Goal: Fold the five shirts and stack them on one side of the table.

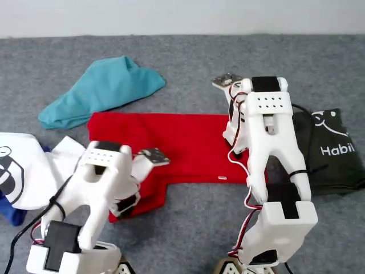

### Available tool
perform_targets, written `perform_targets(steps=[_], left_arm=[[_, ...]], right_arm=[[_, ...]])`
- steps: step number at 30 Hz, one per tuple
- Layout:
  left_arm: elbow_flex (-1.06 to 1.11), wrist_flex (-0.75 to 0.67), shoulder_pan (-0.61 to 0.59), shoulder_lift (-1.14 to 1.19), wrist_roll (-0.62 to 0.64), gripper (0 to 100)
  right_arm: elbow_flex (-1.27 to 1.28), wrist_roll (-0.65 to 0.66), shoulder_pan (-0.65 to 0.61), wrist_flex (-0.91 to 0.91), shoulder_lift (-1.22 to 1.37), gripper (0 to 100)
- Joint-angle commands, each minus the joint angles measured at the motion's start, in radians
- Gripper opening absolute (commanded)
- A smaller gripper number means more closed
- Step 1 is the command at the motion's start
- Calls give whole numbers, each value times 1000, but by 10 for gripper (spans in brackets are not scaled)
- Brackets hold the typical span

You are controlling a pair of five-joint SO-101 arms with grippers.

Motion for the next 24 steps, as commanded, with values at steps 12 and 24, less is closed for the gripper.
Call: perform_targets(steps=[12,24], left_arm=[[-260,64,-78,0,112,47],[-145,-41,-83,0,95,100]], right_arm=[[-29,2,-4,21,-10,205],[-29,2,-2,21,-10,205]])
